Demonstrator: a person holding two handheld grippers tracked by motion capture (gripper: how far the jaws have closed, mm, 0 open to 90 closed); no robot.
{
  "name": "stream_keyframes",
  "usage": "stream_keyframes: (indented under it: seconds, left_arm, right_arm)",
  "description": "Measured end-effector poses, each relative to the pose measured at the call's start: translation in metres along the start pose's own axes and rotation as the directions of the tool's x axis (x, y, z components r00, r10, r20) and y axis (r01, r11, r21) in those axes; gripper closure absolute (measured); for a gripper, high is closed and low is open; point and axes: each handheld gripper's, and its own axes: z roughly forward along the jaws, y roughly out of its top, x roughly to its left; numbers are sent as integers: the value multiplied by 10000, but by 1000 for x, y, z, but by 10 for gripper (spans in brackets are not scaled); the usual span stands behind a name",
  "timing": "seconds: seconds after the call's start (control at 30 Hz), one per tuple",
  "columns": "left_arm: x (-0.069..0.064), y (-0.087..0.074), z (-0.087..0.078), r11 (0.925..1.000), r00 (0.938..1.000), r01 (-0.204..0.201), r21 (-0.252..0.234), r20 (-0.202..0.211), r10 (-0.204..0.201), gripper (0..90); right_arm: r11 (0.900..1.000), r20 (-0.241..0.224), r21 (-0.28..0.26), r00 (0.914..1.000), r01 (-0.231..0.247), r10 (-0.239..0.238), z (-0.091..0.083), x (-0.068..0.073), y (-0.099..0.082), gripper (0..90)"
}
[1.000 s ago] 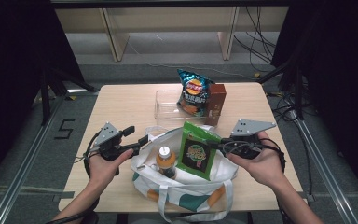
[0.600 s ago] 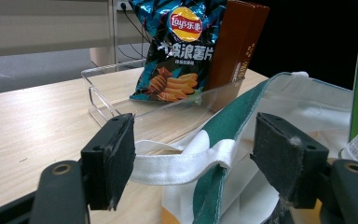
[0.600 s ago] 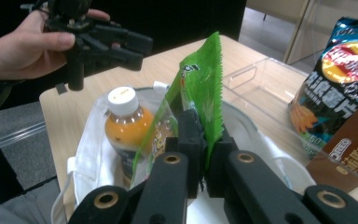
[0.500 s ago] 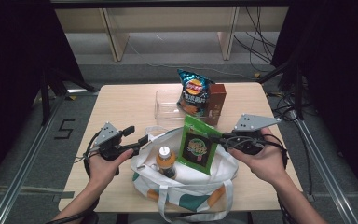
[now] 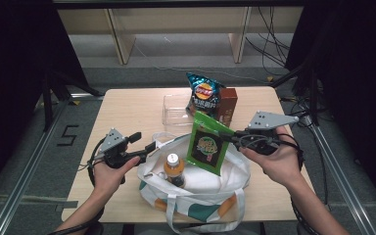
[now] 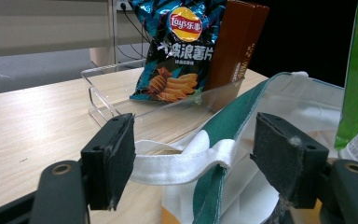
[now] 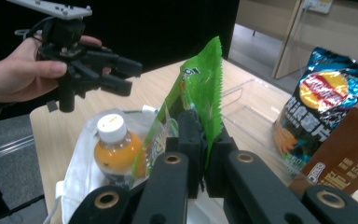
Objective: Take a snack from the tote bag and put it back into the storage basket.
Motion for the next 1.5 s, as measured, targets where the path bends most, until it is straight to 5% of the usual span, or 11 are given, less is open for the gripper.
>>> stream_keyframes:
  seconds: [0.77,1.2,1.5]
  left_arm:
    - [0,0,0,10000,10000,15,-34,14,-15,292]
    - [0,0,0,10000,10000,22,-33,12,-22,292]
    - [0,0,0,10000,10000,20,-38,15,-20,292]
  right_arm:
    - [9974,720,-686,9971,-204,253,2,-10,14,890]
    - [9977,976,-674,9952,18,48,5,-20,21,891]
    - [9974,1113,-672,9932,-266,340,9,-24,23,891]
